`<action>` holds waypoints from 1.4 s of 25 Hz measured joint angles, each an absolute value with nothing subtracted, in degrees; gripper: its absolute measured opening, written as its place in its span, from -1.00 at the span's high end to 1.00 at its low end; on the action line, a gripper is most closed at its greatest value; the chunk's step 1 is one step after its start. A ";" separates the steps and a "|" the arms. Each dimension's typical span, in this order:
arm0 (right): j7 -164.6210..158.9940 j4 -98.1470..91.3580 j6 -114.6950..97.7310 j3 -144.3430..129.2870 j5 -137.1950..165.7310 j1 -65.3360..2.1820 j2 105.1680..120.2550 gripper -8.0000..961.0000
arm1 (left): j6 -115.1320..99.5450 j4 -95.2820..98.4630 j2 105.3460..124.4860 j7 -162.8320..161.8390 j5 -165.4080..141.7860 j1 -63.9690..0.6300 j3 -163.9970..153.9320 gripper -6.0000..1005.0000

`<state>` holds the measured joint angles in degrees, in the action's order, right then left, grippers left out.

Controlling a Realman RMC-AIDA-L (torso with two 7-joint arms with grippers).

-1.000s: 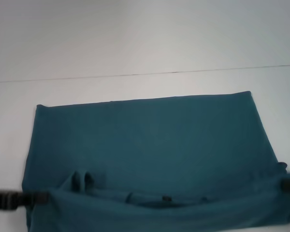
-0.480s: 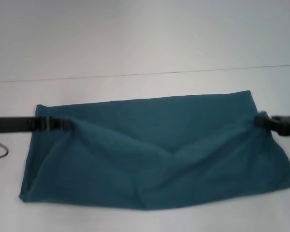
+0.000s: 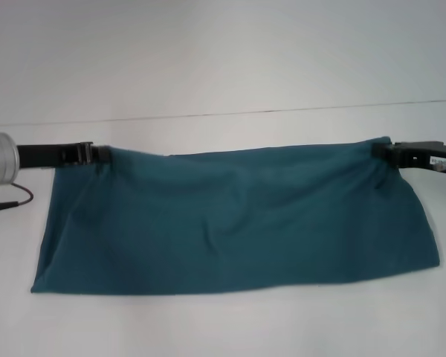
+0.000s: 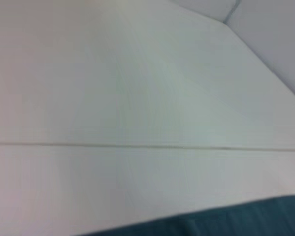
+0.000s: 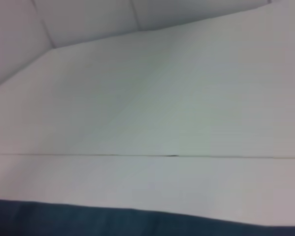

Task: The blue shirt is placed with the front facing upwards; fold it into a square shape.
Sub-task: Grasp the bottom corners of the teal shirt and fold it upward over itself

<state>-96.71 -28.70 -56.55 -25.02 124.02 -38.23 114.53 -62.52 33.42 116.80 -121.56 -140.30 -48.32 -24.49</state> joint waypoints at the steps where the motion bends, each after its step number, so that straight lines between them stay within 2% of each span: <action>1: -96.71 -28.53 -55.18 -25.26 124.01 -38.58 114.65 0.86 | -61.49 33.22 116.87 -121.67 -140.29 -48.47 -24.61 0.96; 16: -95.12 -26.97 -42.85 -27.50 123.61 -42.61 116.45 0.86 | -48.06 30.52 118.36 -121.17 -139.47 -50.34 -26.52 0.96; 21: -93.44 -25.58 -41.28 -27.49 122.34 -42.87 116.58 0.86 | -45.93 29.97 118.90 -119.98 -138.51 -50.37 -26.60 0.96; 25: -90.82 -23.58 -39.17 -27.49 120.87 -43.08 116.74 0.86 | -43.37 28.91 119.59 -118.53 -137.50 -50.40 -26.75 0.96; 31: -87.24 -22.20 -34.54 -27.51 120.70 -43.57 118.07 0.86 | -39.97 27.91 121.59 -114.25 -135.36 -50.25 -26.92 0.95; 35: -87.16 -22.41 -33.76 -27.16 120.50 -43.38 118.28 0.80 | -38.88 28.30 122.31 -113.33 -135.09 -50.09 -27.00 0.93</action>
<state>-87.16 -22.41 -33.76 -27.16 120.50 -43.38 118.28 -38.88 28.30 122.31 -113.33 -135.09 -50.09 -27.00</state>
